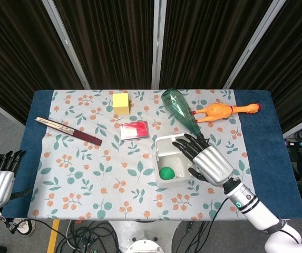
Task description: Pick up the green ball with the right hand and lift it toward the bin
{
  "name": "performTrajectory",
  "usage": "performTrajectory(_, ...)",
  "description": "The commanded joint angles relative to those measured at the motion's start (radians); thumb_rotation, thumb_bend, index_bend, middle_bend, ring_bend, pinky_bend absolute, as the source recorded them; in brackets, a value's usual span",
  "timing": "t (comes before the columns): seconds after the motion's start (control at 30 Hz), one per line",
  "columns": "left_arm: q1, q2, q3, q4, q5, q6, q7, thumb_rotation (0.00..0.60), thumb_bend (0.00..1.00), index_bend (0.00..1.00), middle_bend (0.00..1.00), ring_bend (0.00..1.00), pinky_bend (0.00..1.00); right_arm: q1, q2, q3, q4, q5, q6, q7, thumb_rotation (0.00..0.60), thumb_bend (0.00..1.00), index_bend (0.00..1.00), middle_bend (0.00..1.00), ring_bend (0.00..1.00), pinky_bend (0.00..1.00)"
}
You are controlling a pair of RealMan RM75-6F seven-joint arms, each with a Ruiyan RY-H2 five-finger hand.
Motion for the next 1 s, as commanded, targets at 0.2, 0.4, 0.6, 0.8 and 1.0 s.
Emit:
performTrajectory(0.2,0.002,0.004,0.000,-0.003,-0.002,0.001,-0.001,0.600,0.06,0.05,0.07,0.00,0.14,-0.111,0.034,-0.045,0.054,-0.066,0.169,0.072,0.600,0.23,0.00,0.11,0.03,0.24)
performTrajectory(0.4,0.002,0.000,-0.004,-0.003,0.001,0.008,-0.004,0.600,0.06,0.05,0.07,0.00,0.14,-0.221,0.029,-0.078,0.182,-0.026,0.286,0.161,0.600,0.23,0.00,0.11,0.02,0.23)
performTrajectory(0.6,0.008,-0.002,-0.012,-0.001,-0.004,0.025,-0.008,0.600,0.06,0.05,0.07,0.00,0.14,-0.317,-0.031,-0.098,0.353,0.134,0.294,0.159,0.600,0.21,0.00,0.01,0.00,0.02)
performTrajectory(0.8,0.009,-0.004,-0.016,-0.004,-0.011,0.026,-0.007,0.600,0.06,0.05,0.07,0.00,0.14,-0.381,-0.100,-0.094,0.475,0.220,0.300,0.219,0.600,0.21,0.00,0.00,0.00,0.00)
performTrajectory(1.0,0.012,-0.013,-0.024,-0.006,-0.016,0.038,-0.005,0.600,0.06,0.05,0.07,0.00,0.14,-0.398,-0.137,-0.089,0.549,0.198,0.313,0.270,0.600,0.21,0.00,0.00,0.00,0.00)
